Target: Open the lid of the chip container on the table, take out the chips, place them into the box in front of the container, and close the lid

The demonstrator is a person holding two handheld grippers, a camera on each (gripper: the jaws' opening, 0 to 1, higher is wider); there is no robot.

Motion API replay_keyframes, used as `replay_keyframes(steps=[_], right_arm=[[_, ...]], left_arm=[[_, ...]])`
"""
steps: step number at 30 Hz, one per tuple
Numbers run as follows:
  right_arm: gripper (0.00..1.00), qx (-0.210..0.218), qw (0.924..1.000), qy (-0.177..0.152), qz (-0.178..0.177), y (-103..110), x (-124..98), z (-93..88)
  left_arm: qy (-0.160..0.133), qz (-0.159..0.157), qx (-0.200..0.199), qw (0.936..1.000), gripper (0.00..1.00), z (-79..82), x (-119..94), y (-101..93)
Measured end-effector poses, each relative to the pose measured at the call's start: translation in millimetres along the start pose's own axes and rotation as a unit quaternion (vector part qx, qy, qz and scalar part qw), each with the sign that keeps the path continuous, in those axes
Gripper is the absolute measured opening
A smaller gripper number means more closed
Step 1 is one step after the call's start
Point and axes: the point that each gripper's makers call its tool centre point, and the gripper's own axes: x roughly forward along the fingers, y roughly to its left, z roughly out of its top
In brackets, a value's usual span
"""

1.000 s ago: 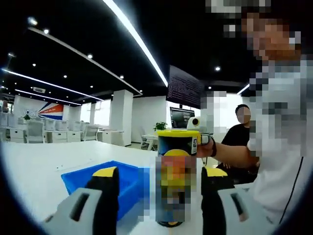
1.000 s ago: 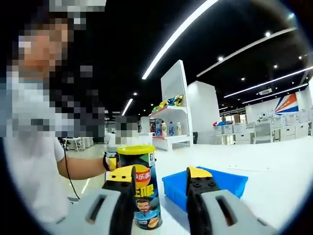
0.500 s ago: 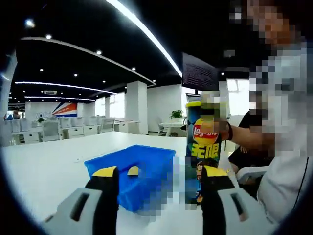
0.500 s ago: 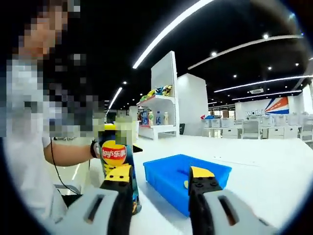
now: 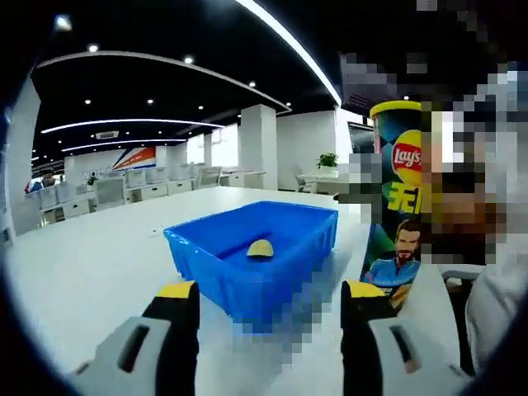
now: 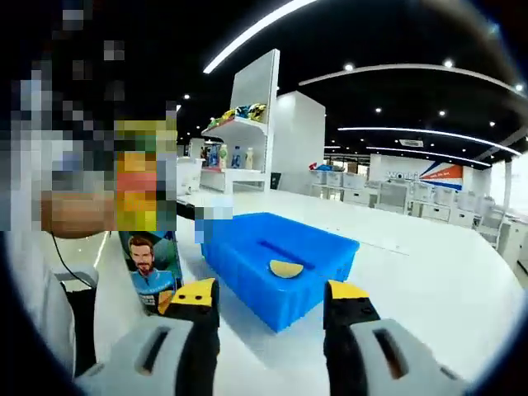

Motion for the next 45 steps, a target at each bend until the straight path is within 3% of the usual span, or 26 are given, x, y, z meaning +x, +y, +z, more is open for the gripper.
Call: replay_keyframes(steps=[5, 8, 11, 15, 20, 27, 32, 39, 42, 45], right_arm=[[0.56, 0.017, 0.9997, 0.002, -0.018, -8, 11, -3.3], [0.58, 0.006, 0.9998, 0.013, -0.014, -9, 17, -8.3], [0.64, 0.005, 0.9993, 0.03, -0.02, -13, 25, -19.0], [0.64, -0.007, 0.999, 0.037, -0.022, -23, 33, -28.8], [0.64, 0.014, 0.9992, 0.033, -0.018, -23, 45, -31.8], [0.57, 0.048, 0.9982, 0.028, -0.024, -24, 55, -39.4], [0.53, 0.05, 0.9982, 0.023, -0.022, -16, 57, -40.7], [0.48, 0.036, 0.9987, 0.02, -0.028, -15, 58, -40.1], [0.45, -0.005, 0.9991, 0.027, -0.034, -14, 55, -41.5], [0.41, -0.012, 0.9989, 0.029, -0.036, -15, 54, -43.1]], left_arm=[[-0.006, -0.004, -0.007, 1.0, 0.68, -0.7, 8, -1.6], [-0.004, 0.023, -0.004, 0.9997, 0.67, -2.8, 14, 7.5], [-0.003, 0.023, 0.002, 0.9997, 0.68, -5.8, 19, 7.5], [-0.006, 0.014, -0.015, 0.9998, 0.67, -8.0, 27, 4.6], [-0.01, 0.017, -0.019, 0.9996, 0.66, -8.0, 34, 5.2], [-0.021, 0.037, -0.03, 0.9986, 0.57, -7.4, 32, 12.7], [-0.017, 0.04, -0.029, 0.9986, 0.54, -11.7, 31, 13.4], [-0.017, 0.053, -0.021, 0.9982, 0.47, -15.8, 29, 15.6], [-0.019, 0.055, -0.02, 0.9981, 0.44, -16.4, 27, 14.4], [-0.02, 0.056, -0.024, 0.9979, 0.42, -16.1, 27, 13.9]])
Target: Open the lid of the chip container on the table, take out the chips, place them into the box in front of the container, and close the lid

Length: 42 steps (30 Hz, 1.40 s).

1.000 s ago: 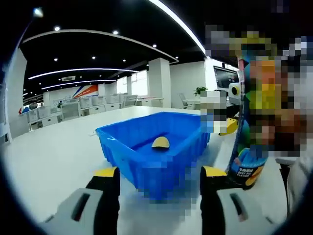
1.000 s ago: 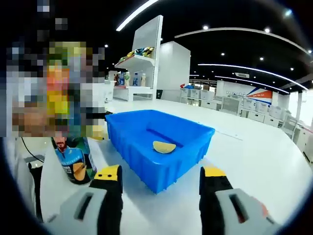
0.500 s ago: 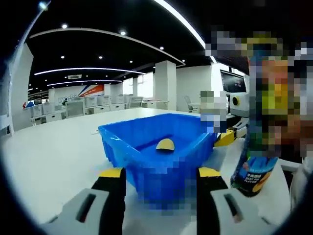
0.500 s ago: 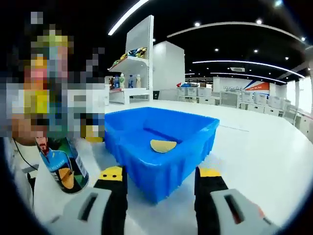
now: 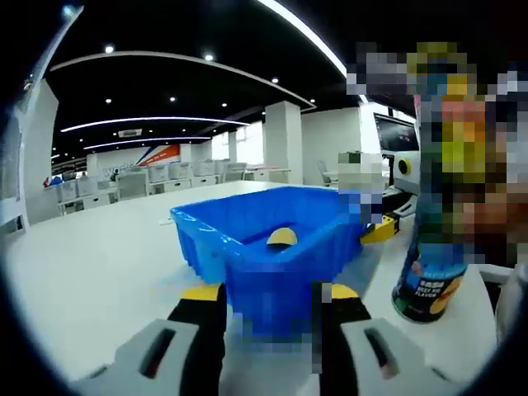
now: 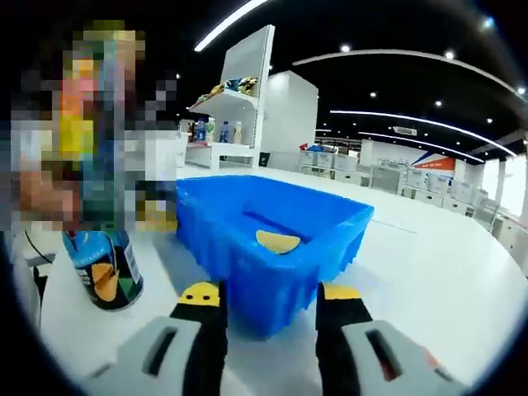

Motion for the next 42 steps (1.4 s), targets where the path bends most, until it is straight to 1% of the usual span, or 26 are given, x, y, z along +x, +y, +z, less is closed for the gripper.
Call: replay_keyframes(steps=[4, 9, 11, 14, 22, 25, 27, 28, 29, 30, 34, 37, 42], right_arm=[[0.4, 0.004, 1.0, -0.003, 0.0, -1, 0, -0.2], [0.39, -0.011, 0.9999, -0.002, 0.0, 1, 0, -0.8], [0.37, -0.015, 0.9999, 0.0, 0.003, -1, 1, -2.8], [0.36, -0.007, 1.0, -0.002, 0.004, -3, 2, -4.3], [0.34, -0.008, 1.0, -0.005, 0.003, -6, 2, -4.7], [0.34, -0.015, 0.9999, -0.007, 0.001, -6, 2, -4.4], [0.34, -0.025, 0.9996, -0.008, -0.002, -5, 1, -3.2], [0.33, -0.046, 0.9989, -0.008, -0.007, -5, 1, -1.4], [0.33, -0.05, 0.9987, -0.006, -0.008, -4, 1, -1.9], [0.33, -0.049, 0.9987, -0.006, -0.008, -5, 1, -2.0], [0.33, -0.045, 0.9989, -0.007, -0.008, -3, 0, -1.4], [0.33, -0.041, 0.9991, -0.008, -0.008, -6, 1, 0.8], [0.33, -0.047, 0.9988, -0.012, -0.006, -11, 4, 15.1]], left_arm=[[0.001, 0.001, -0.003, 1.0, 0.4, -0.1, -1, -1.5], [0.003, 0.006, -0.007, 1.0, 0.39, -0.5, -3, -3.8], [0.003, 0.008, -0.006, 0.9999, 0.39, -0.5, -4, -4.5], [0.002, 0.01, -0.003, 0.9999, 0.38, -0.6, -4, -4.9], [0.002, 0.01, 0.009, 0.9999, 0.37, -0.3, -5, -5.4], [0.002, 0.011, 0.015, 0.9998, 0.37, 0.0, -5, -5.8], [0.0, 0.012, 0.027, 0.9996, 0.36, 0.8, -5, -5.9], [0.001, 0.013, 0.029, 0.9995, 0.36, 1.1, -5, -5.8], [0.003, 0.014, 0.029, 0.9995, 0.36, 1.7, -5, -5.9], [0.008, 0.014, 0.037, 0.9992, 0.36, 2.0, -5, -6.0], [0.007, 0.013, 0.034, 0.9993, 0.36, 3.1, -5, -5.0], [0.001, 0.012, 0.033, 0.9994, 0.37, 8.0, -6, -2.6], [-0.003, 0.011, 0.027, 0.9996, 0.37, 15.9, -4, 3.5]])
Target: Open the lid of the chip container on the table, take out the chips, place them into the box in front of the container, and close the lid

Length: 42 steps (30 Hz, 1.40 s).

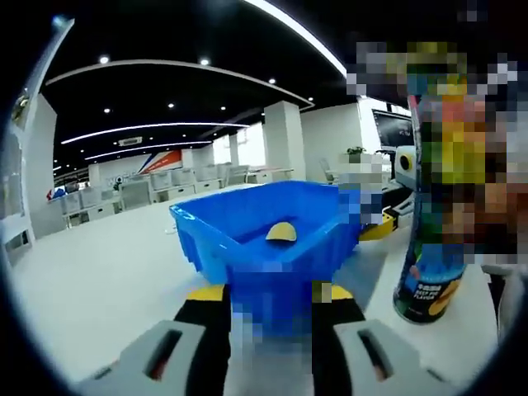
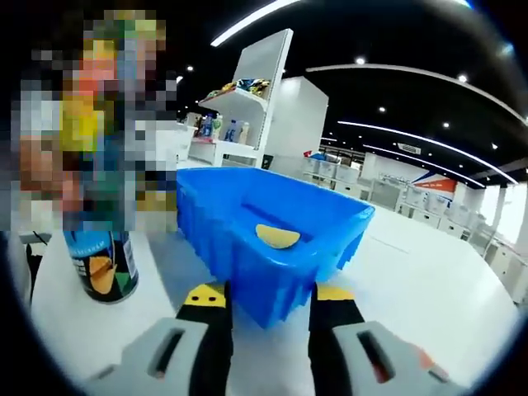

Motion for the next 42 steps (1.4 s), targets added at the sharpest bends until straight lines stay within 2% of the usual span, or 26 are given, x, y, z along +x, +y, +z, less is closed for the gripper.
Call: replay_keyframes(steps=[11, 19, 25, 34, 42], right_arm=[[0.33, -0.015, 0.9999, -0.004, -0.007, -26, 24, 17.8], [0.34, -0.009, 0.9999, 0.005, -0.003, -41, 47, 14.3], [0.35, -0.008, 0.9999, 0.011, -0.003, -51, 60, 10.2], [0.35, -0.005, 0.9995, 0.032, -0.003, -61, 76, -3.3], [0.35, -0.007, 0.999, 0.042, -0.008, -64, 79, -11.4]], left_arm=[[-0.008, 0.012, 0.011, 0.9998, 0.37, 19.7, 19, 30.5], [0.002, 0.012, 0.007, 0.9999, 0.37, 20.0, 34, 46.9], [0.003, 0.016, 0.009, 0.9998, 0.37, 23.7, 43, 51.5], [0.018, 0.01, 0.003, 0.9998, 0.37, 12.2, 63, 65.2], [0.028, 0.005, -0.007, 0.9996, 0.37, 0.5, 74, 70.8]])
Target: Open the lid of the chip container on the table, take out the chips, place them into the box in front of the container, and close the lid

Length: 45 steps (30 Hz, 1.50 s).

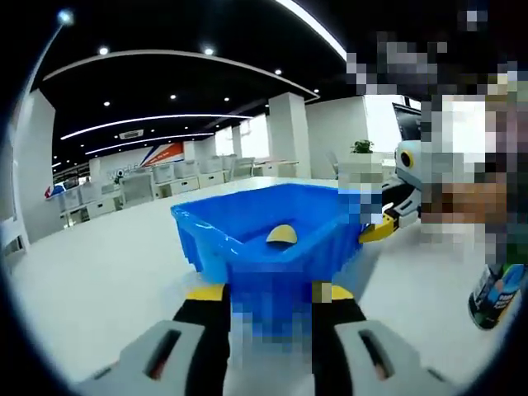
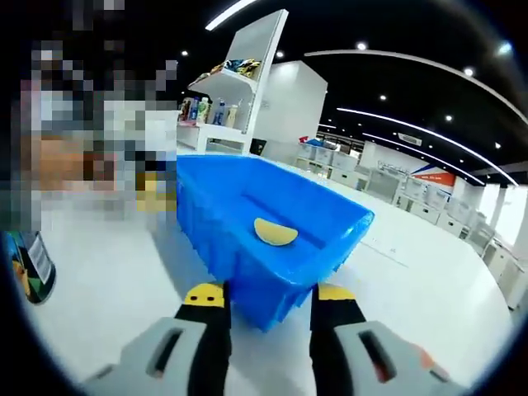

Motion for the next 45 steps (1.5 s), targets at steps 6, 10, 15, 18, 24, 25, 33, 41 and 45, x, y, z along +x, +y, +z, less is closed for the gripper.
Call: replay_keyframes(steps=[6, 10, 15, 18, 24, 25, 33, 41, 45], right_arm=[[0.35, -0.006, 1.0, 0.004, 0.003, 1, 1, -0.4], [0.36, -0.007, 1.0, 0.003, 0.003, 0, 2, -0.2], [0.38, -0.01, 0.9999, 0.003, 0.002, 0, 2, -0.5], [0.39, -0.013, 0.9999, 0.003, -0.002, -2, 4, -0.8], [0.4, 0.012, 0.9999, 0.004, 0.001, -1, -2, -2.6], [0.41, 0.019, 0.9998, 0.003, -0.001, -2, -4, -1.2], [0.51, 0.041, 0.9985, 0.023, -0.027, -8, -28, -6.4], [0.6, 0.027, 0.9989, 0.03, -0.022, 6, -60, -6.4], [0.59, 0.034, 0.9987, 0.032, -0.02, 16, -79, -7.0]], left_arm=[[0.004, -0.002, -0.016, 0.9999, 0.38, -8.4, 2, 1.7], [0.003, -0.002, -0.014, 0.9999, 0.38, -8.4, 3, 2.4], [0.002, -0.004, -0.017, 0.9998, 0.39, -8.3, 3, 2.0], [0.002, -0.003, -0.029, 0.9996, 0.4, -8.5, 3, 3.9], [0.005, 0.0, -0.044, 0.999, 0.41, -7.1, -7, 1.0], [0.007, 0.001, -0.044, 0.999, 0.42, -8.0, -8, 0.5], [0.029, 0.033, -0.025, 0.9987, 0.55, -17.5, -32, 9.6], [0.034, 0.03, -0.046, 0.9979, 0.62, -9.2, -69, -4.4], [0.034, 0.03, -0.041, 0.9981, 0.62, -3.8, -94, -13.3]])
